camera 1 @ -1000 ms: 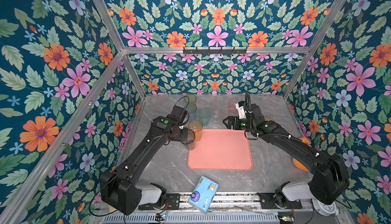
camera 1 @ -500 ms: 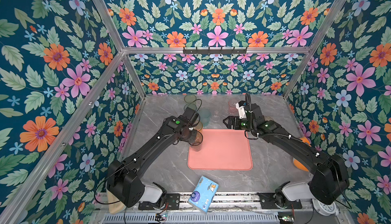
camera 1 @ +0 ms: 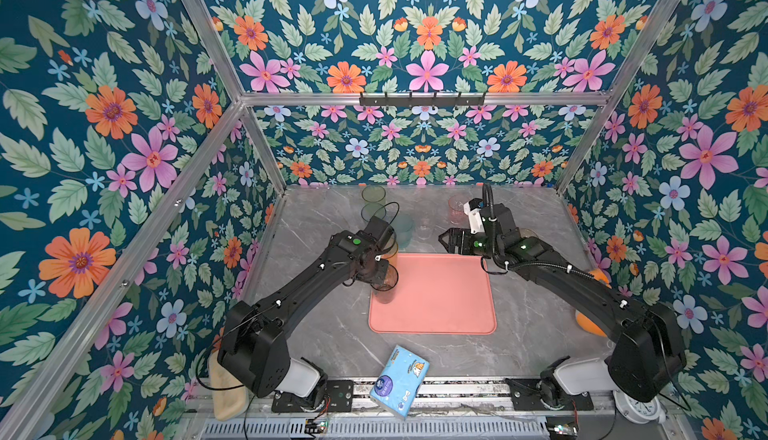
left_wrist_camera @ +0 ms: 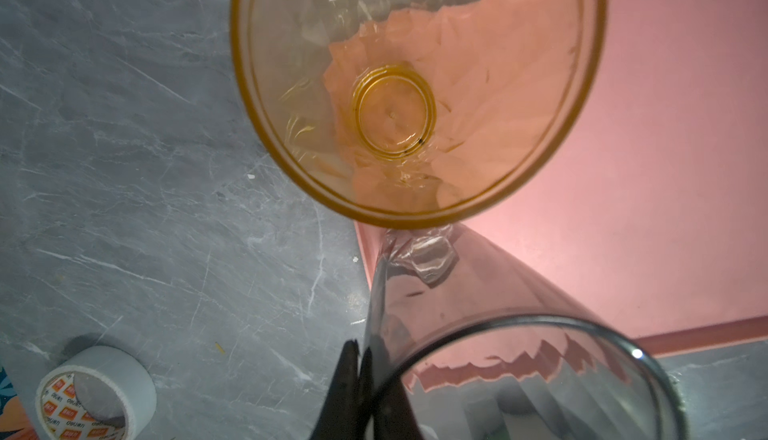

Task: Place the glasses into the tray
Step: 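Lower the dark grey glass onto the tray beside the yellow glass and open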

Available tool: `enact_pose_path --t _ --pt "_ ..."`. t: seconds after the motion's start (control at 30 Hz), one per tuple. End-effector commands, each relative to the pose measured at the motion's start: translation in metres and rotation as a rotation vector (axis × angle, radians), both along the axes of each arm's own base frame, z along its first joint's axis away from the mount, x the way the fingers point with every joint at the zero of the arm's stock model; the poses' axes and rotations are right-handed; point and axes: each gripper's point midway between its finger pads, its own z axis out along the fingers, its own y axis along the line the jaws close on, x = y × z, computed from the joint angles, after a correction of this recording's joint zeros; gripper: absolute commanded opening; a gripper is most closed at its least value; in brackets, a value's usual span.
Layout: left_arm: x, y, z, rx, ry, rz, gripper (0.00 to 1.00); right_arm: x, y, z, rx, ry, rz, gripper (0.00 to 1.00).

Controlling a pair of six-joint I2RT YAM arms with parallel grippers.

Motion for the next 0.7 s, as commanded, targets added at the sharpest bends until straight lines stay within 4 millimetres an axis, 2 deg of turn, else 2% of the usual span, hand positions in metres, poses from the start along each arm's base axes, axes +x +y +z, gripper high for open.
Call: enact_pose_path --t 0.0,0.6,0.67 --pt "0.0038 -0.0012 -0.0014 -0.013 -0.012 0.025 0.0 -0.0019 -0.0007 0.0037 0.013 0.001 -0.007 0.94" --pt "0.009 -0.0007 -0.0057 -0.005 -0.024 0.048 0.0 -0.0051 -0.0048 0.0034 0.014 0.0 -0.016 0.93" --pt "0.0095 0.0005 -0.0044 0.001 -0.029 0.051 0.06 -0.005 -0.0057 0.0038 0.013 -0.002 -0.018 0.93"
